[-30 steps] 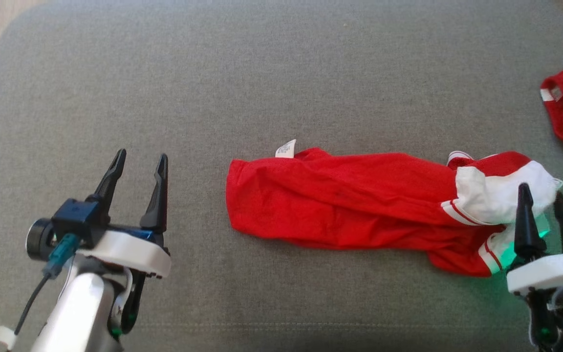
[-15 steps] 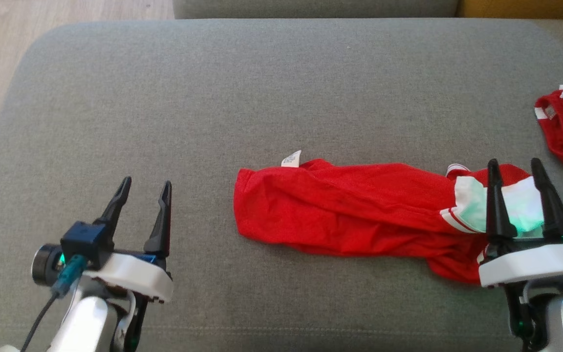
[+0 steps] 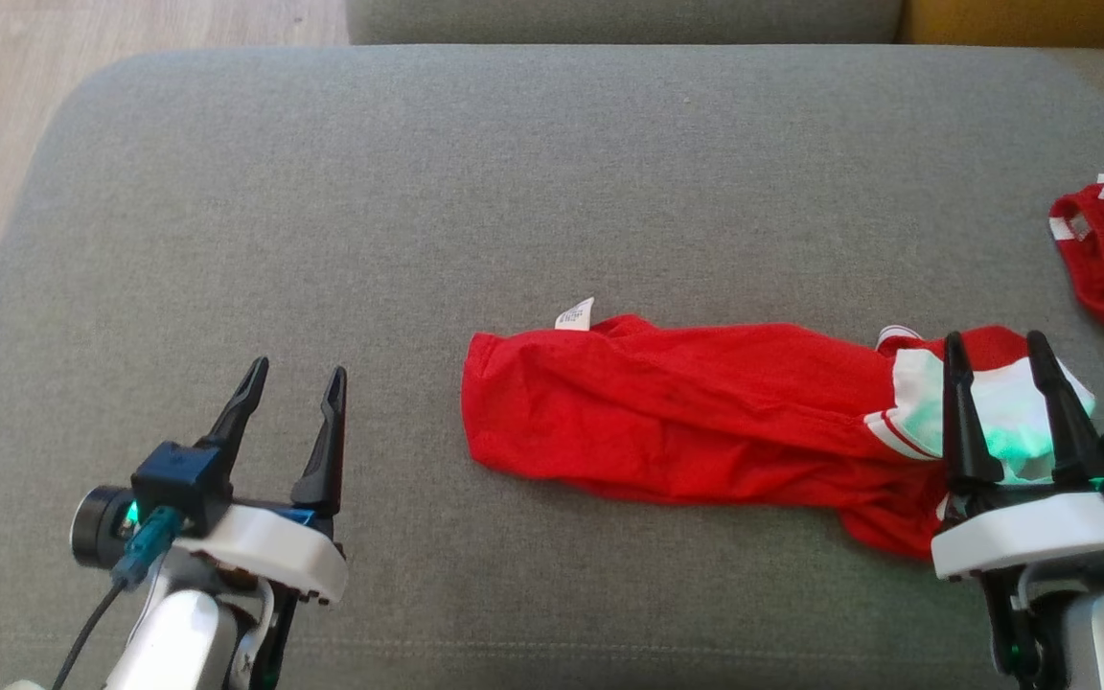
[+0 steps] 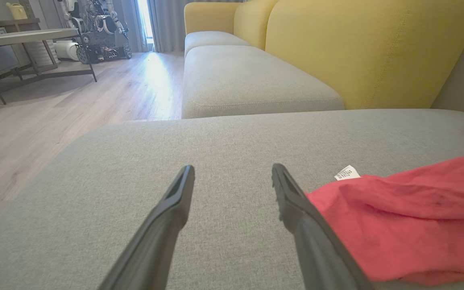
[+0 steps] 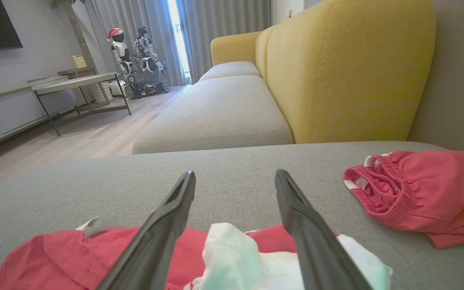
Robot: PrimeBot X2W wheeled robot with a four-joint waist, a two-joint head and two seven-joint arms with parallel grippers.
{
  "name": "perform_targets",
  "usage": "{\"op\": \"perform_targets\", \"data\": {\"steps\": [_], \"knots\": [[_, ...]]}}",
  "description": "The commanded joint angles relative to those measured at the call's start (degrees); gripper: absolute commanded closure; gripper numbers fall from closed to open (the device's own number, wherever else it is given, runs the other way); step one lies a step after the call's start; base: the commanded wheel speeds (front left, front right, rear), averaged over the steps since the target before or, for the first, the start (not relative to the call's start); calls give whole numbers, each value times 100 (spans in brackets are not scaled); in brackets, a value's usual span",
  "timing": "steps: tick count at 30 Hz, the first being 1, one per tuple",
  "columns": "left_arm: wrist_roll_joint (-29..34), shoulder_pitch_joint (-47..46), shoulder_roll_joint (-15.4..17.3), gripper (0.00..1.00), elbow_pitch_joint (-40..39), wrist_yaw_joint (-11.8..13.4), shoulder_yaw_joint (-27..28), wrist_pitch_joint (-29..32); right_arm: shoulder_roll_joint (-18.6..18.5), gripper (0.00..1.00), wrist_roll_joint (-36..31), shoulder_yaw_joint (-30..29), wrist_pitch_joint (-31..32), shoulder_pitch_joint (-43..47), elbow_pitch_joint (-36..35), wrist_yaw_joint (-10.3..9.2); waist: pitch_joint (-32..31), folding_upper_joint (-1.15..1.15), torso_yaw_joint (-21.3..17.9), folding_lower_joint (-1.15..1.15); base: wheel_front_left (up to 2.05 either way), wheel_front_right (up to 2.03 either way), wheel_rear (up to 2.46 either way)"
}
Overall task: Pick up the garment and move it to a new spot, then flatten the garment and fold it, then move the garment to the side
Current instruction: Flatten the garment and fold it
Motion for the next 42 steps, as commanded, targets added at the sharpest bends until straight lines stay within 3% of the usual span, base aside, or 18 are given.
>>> {"op": "perform_targets", "data": {"steps": [1,5,13,19,29,30,32,38,42], "knots": [[-58,-193,163,0,-210,26,208,12,-49,0,57,135,-1,-128,-170,21,22,0,6,0,0,0,0],[-116,-331,131,0,-215,-65,154,57,-49,0,80,115,6,-151,-184,21,87,0,25,0,0,0,0],[-312,-1345,-69,0,189,-622,-237,693,-49,0,96,215,25,-378,-251,21,430,0,-152,0,0,0,0],[-620,-2038,-279,0,1129,-929,-422,1386,-49,0,142,340,-18,-522,-240,21,724,0,-388,0,0,0,0],[-901,-2608,-347,0,2511,-1155,-686,2003,-49,0,225,378,-141,-619,-106,21,915,0,-587,0,0,0,0],[-934,-2629,-357,21,2584,-1174,-735,2047,-49,0,224,370,-147,-623,-98,21,918,0,-591,0,0,0,0],[-989,-2665,-369,100,2662,-1206,-847,2098,-49,0,227,355,-157,-630,-84,21,920,0,-590,0,0,0,0],[-966,-2742,-269,100,2579,-1239,-1075,1712,-49,0,240,295,-168,-645,-57,21,888,0,-560,0,0,0,0],[-816,-2823,-152,100,2457,-1063,-962,1103,-49,0,256,260,-142,-633,-68,21,870,0,-524,0,0,0,0]]}}
